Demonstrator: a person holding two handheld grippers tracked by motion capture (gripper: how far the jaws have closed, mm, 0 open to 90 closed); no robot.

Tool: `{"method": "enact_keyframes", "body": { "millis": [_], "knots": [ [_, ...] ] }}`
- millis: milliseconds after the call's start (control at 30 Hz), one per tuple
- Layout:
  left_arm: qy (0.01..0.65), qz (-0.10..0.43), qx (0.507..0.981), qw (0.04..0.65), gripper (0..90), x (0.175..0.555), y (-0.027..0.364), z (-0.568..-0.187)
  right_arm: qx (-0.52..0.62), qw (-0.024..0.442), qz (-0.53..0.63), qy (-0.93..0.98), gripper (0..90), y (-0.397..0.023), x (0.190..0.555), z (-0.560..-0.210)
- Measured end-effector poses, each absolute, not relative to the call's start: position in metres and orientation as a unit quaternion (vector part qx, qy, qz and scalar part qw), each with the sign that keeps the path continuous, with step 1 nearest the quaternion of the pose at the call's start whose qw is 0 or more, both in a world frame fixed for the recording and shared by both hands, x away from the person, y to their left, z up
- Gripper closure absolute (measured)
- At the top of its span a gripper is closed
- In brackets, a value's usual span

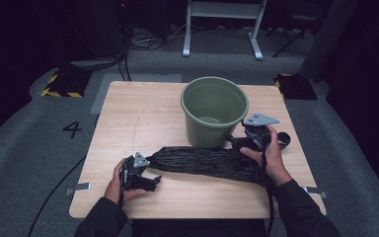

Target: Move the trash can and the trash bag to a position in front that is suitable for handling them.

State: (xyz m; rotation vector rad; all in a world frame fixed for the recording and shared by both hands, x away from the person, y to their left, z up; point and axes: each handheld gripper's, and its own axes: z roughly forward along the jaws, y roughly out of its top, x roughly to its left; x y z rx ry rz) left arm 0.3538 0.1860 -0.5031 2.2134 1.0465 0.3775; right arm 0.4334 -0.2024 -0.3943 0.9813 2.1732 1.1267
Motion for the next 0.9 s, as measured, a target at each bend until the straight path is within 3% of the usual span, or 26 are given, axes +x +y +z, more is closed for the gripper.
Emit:
{"method": "enact_keyframes", "body": {
  "millis": [233, 433, 567, 900],
  "knots": [
    [0.401, 0.142, 0.844, 0.327, 6.2, 0.354, 0.184, -0.503, 0.368, 0.253, 0.409, 0.796, 23.5, -0.206, 0.445, -0.404],
    [0.397, 0.143, 0.846, 0.326, 6.1, 0.356, 0.179, -0.503, 0.281, 0.187, 0.430, 0.837, 16.1, -0.208, 0.415, -0.419],
    [0.396, 0.141, 0.846, 0.327, 6.0, 0.357, 0.176, -0.503, 0.244, 0.147, 0.413, 0.865, 16.1, -0.209, 0.405, -0.436],
    [0.390, 0.138, 0.850, 0.326, 4.1, 0.363, 0.171, -0.503, 0.250, 0.146, 0.348, 0.892, 23.8, -0.215, 0.414, -0.479]
  ]
}}
